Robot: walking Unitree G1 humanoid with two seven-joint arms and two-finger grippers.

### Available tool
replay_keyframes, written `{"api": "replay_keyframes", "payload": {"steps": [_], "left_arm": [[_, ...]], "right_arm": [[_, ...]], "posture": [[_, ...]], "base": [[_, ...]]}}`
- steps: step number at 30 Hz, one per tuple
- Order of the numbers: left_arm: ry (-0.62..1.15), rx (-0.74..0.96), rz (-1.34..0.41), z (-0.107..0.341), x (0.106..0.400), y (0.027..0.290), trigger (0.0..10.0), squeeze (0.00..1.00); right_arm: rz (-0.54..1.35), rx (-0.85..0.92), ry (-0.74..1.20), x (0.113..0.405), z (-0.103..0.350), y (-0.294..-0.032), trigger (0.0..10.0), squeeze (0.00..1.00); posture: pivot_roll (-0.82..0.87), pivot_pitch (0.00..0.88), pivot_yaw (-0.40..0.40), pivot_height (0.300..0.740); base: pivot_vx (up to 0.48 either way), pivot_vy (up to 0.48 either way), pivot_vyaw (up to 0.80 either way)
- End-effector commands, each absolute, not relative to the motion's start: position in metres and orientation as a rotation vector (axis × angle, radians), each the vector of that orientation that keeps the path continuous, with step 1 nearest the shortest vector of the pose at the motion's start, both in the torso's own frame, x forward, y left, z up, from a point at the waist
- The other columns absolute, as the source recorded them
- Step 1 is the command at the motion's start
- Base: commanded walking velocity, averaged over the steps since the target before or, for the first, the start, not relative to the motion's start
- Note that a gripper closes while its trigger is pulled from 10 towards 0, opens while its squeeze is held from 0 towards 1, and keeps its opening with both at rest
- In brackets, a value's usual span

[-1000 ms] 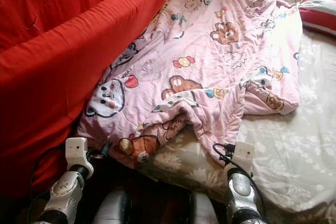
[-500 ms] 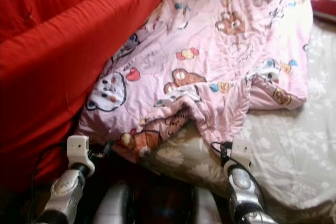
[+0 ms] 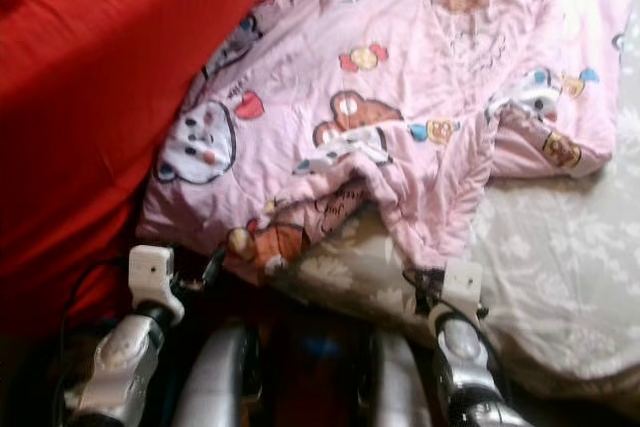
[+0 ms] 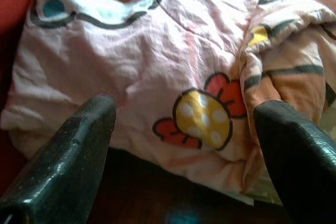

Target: Clean up the room

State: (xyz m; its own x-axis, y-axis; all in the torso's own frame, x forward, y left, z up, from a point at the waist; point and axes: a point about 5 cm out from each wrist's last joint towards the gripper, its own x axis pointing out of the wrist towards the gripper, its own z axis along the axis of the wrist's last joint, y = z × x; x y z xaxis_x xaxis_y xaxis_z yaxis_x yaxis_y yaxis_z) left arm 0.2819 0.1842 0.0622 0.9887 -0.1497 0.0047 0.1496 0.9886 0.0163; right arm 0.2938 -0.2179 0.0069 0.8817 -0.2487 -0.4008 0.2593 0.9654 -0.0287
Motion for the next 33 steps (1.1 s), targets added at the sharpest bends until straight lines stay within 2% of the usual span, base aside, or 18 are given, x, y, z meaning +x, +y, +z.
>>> {"api": "replay_keyframes", "payload": {"steps": [1, 11, 21, 22, 23, 24, 33], "left_arm": [[0.043, 0.019, -0.15, 0.054, 0.269, 0.186, 10.0, 0.0], [0.081, 0.022, -0.145, 0.056, 0.251, 0.189, 10.0, 0.0], [0.118, 0.023, -0.136, 0.057, 0.237, 0.19, 10.0, 0.0], [0.12, 0.023, -0.136, 0.057, 0.236, 0.191, 10.0, 0.0], [0.122, 0.024, -0.136, 0.057, 0.236, 0.191, 10.0, 0.0], [0.123, 0.024, -0.135, 0.058, 0.236, 0.191, 10.0, 0.0], [0.135, 0.028, -0.13, 0.062, 0.234, 0.192, 10.0, 0.0]], "right_arm": [[-0.265, 0.036, 0.404, 0.29, 0.005, -0.219, 10.0, 0.0], [-0.252, 0.064, 0.336, 0.302, 0.017, -0.214, 10.0, 0.0], [-0.313, 0.071, 0.393, 0.289, 0.006, -0.224, 10.0, 0.0], [-0.333, 0.082, 0.394, 0.288, 0.005, -0.226, 8.7, 0.0], [-0.347, 0.089, 0.394, 0.287, 0.005, -0.228, 2.1, 0.0], [-0.363, 0.099, 0.394, 0.286, 0.004, -0.23, 0.0, 0.0], [-0.383, 0.109, 0.396, 0.286, 0.004, -0.229, 0.0, 0.0]], "posture": [[0.22, 0.487, 0.054, 0.641], [0.23, 0.524, 0.063, 0.641], [0.25, 0.542, 0.073, 0.641], [0.25, 0.544, 0.073, 0.641], [0.25, 0.547, 0.073, 0.641], [0.25, 0.548, 0.075, 0.641], [0.26, 0.55, 0.079, 0.641]], "base": [[0.0, 0.0, 0.0], [0.0, 0.0, 0.0], [0.0, 0.0, 0.0], [0.0, 0.0, 0.0], [0.0, 0.0, 0.0], [0.0, 0.0, 0.0], [0.0, 0.0, 0.0]]}}
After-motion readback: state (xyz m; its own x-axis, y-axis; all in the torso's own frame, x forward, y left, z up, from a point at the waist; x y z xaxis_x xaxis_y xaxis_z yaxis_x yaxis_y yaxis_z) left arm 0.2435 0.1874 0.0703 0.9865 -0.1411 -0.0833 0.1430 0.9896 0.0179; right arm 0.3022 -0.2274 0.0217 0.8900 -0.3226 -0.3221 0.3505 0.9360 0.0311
